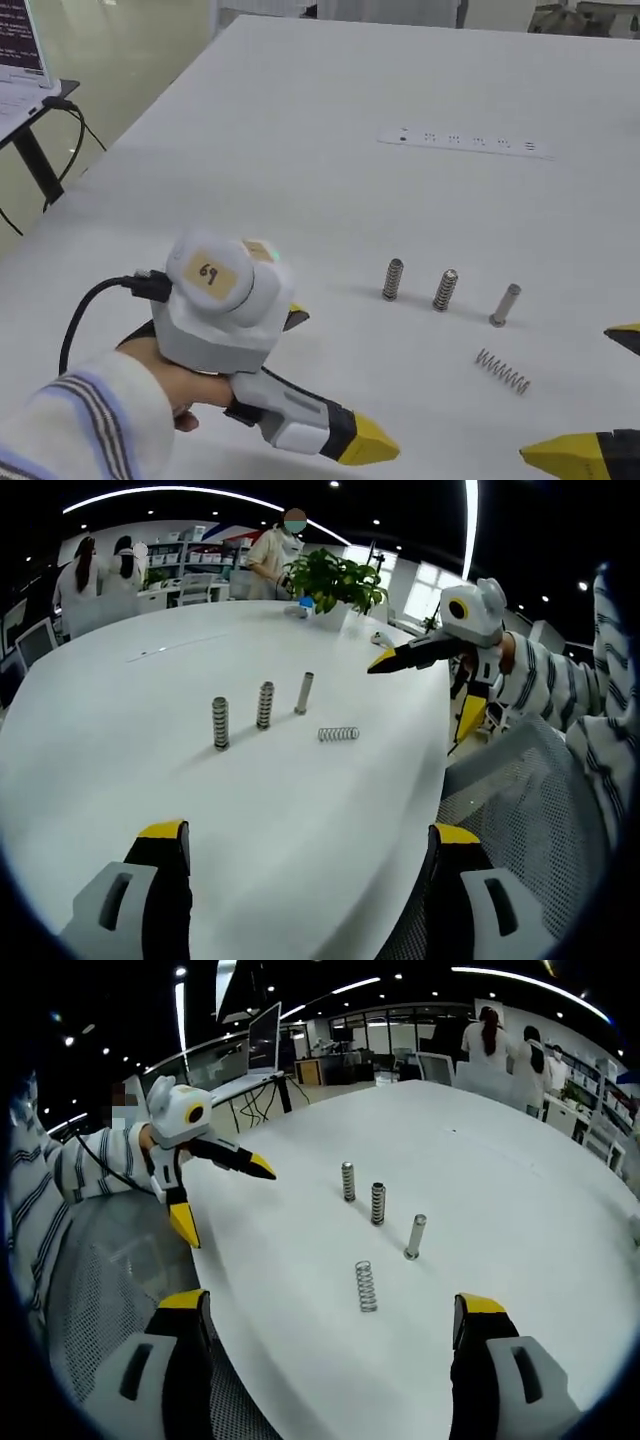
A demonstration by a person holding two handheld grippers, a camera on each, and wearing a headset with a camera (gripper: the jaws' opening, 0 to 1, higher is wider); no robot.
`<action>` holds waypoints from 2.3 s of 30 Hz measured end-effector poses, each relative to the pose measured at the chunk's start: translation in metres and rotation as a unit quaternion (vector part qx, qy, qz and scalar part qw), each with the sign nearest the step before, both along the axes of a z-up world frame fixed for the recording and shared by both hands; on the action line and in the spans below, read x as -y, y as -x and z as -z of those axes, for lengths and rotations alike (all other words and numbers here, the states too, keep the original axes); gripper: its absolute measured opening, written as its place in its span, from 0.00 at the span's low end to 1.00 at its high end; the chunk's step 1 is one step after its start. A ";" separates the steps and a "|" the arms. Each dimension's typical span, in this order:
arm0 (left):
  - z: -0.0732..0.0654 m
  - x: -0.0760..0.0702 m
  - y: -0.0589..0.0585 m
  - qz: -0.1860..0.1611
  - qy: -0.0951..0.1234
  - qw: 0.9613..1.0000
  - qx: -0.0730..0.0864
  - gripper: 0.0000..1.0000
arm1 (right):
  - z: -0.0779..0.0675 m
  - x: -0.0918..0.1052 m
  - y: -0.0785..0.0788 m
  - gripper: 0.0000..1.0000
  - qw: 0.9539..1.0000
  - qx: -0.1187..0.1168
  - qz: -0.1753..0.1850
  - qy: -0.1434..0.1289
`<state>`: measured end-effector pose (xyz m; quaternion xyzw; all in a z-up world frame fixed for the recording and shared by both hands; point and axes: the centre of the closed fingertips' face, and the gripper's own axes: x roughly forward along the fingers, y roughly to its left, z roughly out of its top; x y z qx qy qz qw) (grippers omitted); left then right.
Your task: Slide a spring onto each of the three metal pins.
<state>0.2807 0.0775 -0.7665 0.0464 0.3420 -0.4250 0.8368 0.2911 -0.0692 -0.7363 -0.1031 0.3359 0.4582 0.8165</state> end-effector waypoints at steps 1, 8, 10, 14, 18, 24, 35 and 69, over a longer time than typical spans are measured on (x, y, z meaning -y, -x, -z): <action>0.000 0.000 0.000 0.000 0.000 1.000 -0.001 0.96 | 0.002 0.001 0.000 0.99 1.000 -0.001 0.003 0.001; -0.001 0.001 -0.002 -0.001 0.001 1.000 -0.001 0.96 | 0.005 0.003 0.004 0.99 1.000 -0.004 0.013 -0.003; -0.001 0.001 -0.002 -0.002 0.001 1.000 -0.002 0.96 | 0.005 0.003 0.004 0.99 1.000 -0.005 0.015 -0.004; -0.001 -0.001 -0.001 -0.003 -0.002 1.000 -0.005 0.95 | 0.006 0.005 0.005 0.99 1.000 -0.009 0.022 0.001; -0.001 -0.003 -0.001 -0.005 -0.003 1.000 -0.004 0.94 | 0.006 0.006 0.005 0.99 1.000 -0.009 0.026 0.000; -0.004 -0.002 -0.002 -0.002 -0.004 1.000 -0.005 0.93 | 0.003 0.007 0.004 0.99 1.000 -0.003 0.030 -0.001; -0.005 0.009 -0.007 0.023 -0.014 1.000 -0.003 0.89 | 0.004 0.010 0.010 0.97 0.999 -0.008 0.035 -0.003; -0.001 0.059 -0.024 0.122 -0.026 0.992 0.012 0.80 | -0.001 0.014 0.008 0.95 0.998 0.000 0.063 -0.022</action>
